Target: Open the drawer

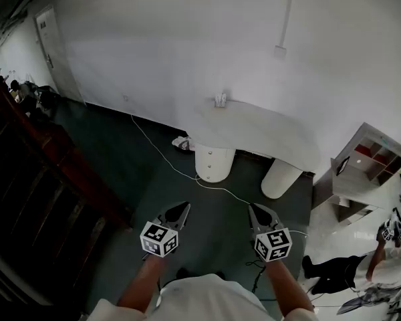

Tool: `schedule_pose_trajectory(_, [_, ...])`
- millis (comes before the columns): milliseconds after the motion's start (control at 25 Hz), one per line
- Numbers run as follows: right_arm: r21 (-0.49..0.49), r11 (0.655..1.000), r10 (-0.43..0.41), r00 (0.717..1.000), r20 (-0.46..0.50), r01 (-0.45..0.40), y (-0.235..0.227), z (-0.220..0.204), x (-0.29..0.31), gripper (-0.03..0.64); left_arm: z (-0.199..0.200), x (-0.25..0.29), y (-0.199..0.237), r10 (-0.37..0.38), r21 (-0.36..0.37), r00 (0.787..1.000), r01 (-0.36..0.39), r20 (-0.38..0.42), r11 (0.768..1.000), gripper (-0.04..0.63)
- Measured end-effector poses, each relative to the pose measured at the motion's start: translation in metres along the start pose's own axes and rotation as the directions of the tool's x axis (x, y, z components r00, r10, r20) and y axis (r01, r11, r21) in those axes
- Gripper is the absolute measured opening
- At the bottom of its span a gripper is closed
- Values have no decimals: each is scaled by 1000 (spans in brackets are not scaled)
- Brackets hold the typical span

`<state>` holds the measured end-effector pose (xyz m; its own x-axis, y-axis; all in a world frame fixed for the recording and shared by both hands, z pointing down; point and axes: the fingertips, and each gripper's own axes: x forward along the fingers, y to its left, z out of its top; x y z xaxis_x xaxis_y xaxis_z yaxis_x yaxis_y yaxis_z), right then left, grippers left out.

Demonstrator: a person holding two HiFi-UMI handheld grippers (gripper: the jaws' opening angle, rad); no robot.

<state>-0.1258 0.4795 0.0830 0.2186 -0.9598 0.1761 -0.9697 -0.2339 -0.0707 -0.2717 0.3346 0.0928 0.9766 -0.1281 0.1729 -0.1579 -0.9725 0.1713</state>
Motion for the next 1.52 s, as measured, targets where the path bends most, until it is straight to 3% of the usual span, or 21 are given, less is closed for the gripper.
schedule_pose_trajectory(480, [26,1000,12,1000,12,-13,-21,-3,-8,11,-4,10,-21,21,9,1000,-21,-10,1000,6])
schedule_pose_trajectory(1000, [15,997,77,997,1,-77,-66,-19,-15,11,-26,38,-43,94,-23,995,-95,-34,995,6])
schedule_pose_trajectory(1520, [18,993,119,993,-26,-118,-101,-32,11,11,-39,68,-29,160,-37,986,-162,-55,986,8])
